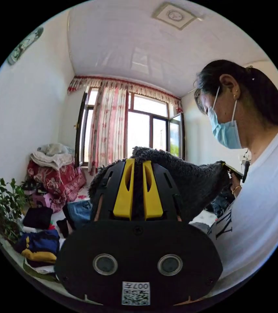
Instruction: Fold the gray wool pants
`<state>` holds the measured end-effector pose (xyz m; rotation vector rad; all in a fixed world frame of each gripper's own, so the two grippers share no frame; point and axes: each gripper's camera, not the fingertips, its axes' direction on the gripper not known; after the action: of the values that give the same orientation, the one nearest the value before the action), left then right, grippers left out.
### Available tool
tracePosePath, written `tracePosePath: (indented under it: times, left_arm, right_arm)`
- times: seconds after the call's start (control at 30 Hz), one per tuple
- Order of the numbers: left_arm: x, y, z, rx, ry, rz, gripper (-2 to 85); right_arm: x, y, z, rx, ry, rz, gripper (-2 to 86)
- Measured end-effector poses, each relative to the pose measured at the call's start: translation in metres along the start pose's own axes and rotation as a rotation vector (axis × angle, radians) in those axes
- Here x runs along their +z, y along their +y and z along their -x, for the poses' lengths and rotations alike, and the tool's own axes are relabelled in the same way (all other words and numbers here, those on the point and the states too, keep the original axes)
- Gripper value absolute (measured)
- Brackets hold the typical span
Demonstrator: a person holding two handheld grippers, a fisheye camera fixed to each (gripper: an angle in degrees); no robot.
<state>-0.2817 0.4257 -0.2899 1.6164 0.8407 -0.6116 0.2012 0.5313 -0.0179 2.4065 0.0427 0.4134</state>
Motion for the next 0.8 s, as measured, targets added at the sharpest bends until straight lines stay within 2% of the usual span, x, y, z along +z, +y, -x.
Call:
tracePosePath:
  times: [0.13,0.23,0.33,0.4,0.47,0.5,0.63,0.7,0.8]
  left_arm:
    - [0.003,-0.029,-0.004,0.063,-0.082,-0.049,4.5]
    - [0.062,-0.023,0.022,0.046,-0.166,0.087,4.9]
    - [0.159,0.024,0.071,-0.014,-0.316,0.326,6.0]
    - [0.24,0.086,0.123,-0.122,-0.409,0.591,7.8]
    - [0.276,0.131,0.152,-0.177,-0.492,0.773,7.7]
    - [0.284,0.153,0.16,-0.167,-0.57,0.847,7.3]
    - [0.261,0.199,0.154,-0.134,-0.571,0.911,7.6]
    - [0.228,0.234,0.142,-0.186,-0.51,0.961,8.1]
    - [0.186,0.276,0.122,-0.261,-0.508,1.064,8.0]
  right_arm:
    - [0.014,-0.032,0.009,-0.041,-0.065,-0.07,3.1]
    - [0.088,-0.024,0.026,-0.068,-0.155,0.055,4.0]
    - [0.182,0.02,0.052,-0.066,-0.199,0.186,5.7]
    - [0.24,0.057,0.065,-0.029,-0.199,0.309,7.2]
    - [0.302,0.113,0.069,0.021,-0.223,0.611,8.6]
    - [0.311,0.128,0.069,0.029,-0.231,0.672,8.8]
    - [0.296,0.227,0.052,0.027,-0.22,0.864,10.5]
    - [0.275,0.271,0.037,0.041,-0.239,0.962,11.2]
    - [0.236,0.333,0.002,0.108,-0.156,1.132,12.4]
